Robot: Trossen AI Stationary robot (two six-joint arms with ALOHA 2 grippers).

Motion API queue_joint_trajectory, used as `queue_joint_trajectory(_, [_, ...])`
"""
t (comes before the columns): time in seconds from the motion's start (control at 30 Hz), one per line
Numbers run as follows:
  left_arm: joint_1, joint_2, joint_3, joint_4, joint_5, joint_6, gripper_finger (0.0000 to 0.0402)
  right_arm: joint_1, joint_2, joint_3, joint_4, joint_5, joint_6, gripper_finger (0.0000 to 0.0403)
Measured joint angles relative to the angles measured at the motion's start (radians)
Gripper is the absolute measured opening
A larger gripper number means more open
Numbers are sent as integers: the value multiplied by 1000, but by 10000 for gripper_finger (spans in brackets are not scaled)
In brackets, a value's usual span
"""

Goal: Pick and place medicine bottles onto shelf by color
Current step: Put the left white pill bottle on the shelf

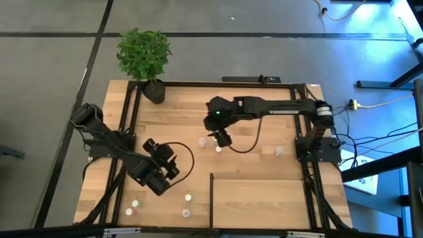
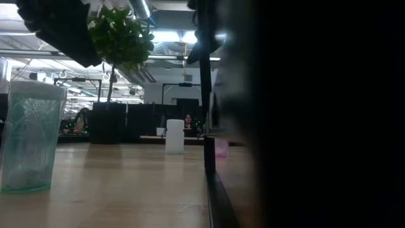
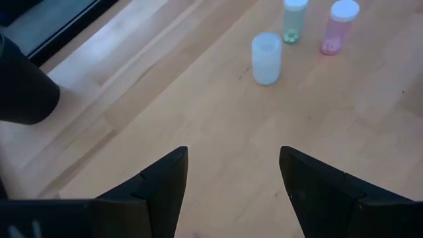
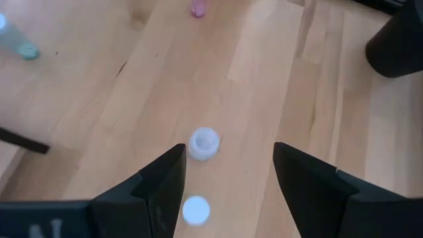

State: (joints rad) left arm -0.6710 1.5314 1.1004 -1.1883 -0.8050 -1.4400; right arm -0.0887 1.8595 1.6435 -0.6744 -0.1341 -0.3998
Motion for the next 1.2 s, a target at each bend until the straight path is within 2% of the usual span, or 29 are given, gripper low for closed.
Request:
queue_joint_trajectory(0.17, [-21,0,0,-10,2,-22,232,0,78,49,-9,-4,-3,229])
queue_joint_trajectory(0.3, [-31,0,0,-9,2,-27,232,0,123,64,-8,-53,-3,229])
queue_joint_trajectory(0.83, [-30,0,0,-13,2,-50,232,-7,248,67,45,-77,-2,229])
queue_joint_trajectory(1.2, [-30,0,0,-16,2,-54,232,-14,278,67,63,-77,-2,229])
